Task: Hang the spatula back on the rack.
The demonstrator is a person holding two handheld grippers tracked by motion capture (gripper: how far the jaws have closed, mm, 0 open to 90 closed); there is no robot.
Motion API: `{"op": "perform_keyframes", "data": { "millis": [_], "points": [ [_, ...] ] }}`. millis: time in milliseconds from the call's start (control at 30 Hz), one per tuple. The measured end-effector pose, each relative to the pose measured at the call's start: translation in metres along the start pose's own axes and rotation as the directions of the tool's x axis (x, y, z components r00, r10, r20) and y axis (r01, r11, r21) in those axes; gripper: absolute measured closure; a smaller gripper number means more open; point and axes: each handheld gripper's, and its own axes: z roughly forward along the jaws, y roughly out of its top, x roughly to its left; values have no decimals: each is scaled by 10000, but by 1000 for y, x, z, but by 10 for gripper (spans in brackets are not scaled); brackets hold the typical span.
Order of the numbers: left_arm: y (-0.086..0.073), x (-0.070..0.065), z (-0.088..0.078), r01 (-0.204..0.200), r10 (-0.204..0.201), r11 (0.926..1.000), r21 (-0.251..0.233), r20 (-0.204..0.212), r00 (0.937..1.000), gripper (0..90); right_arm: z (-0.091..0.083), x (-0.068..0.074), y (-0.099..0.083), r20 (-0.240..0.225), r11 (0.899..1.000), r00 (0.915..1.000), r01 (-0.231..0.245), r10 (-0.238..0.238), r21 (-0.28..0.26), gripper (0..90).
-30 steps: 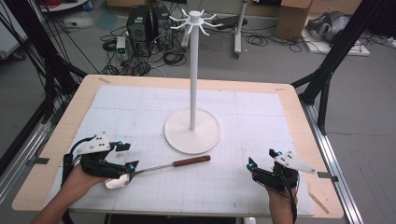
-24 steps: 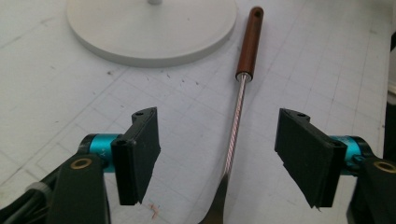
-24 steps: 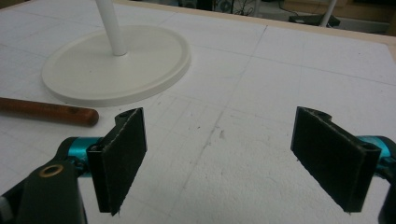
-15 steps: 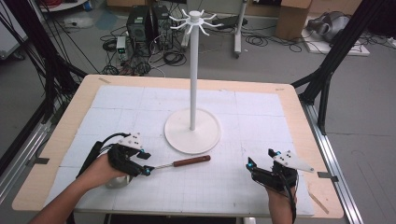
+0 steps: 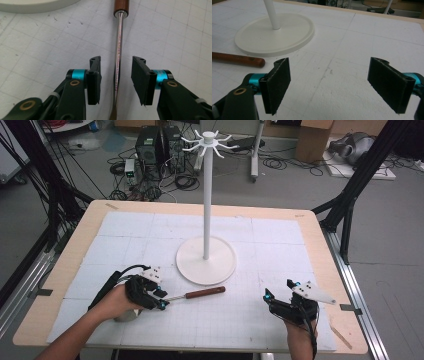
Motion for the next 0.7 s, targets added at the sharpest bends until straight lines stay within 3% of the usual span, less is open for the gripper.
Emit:
{"op": "perform_keyframes", "data": {
  "millis": [467, 700],
  "points": [
    [1, -5, 4, -368, 381, 9990, 267, -503, 9980, 744, 0, 0, 0, 50, 10000, 10000, 59, -59, -27, 176],
    [3, -7, 5, -729, 749, 9963, 445, -463, 9961, 812, -1, -1, 0, 89, 10000, 10000, 40, -40, -42, 177]
  ]
}}
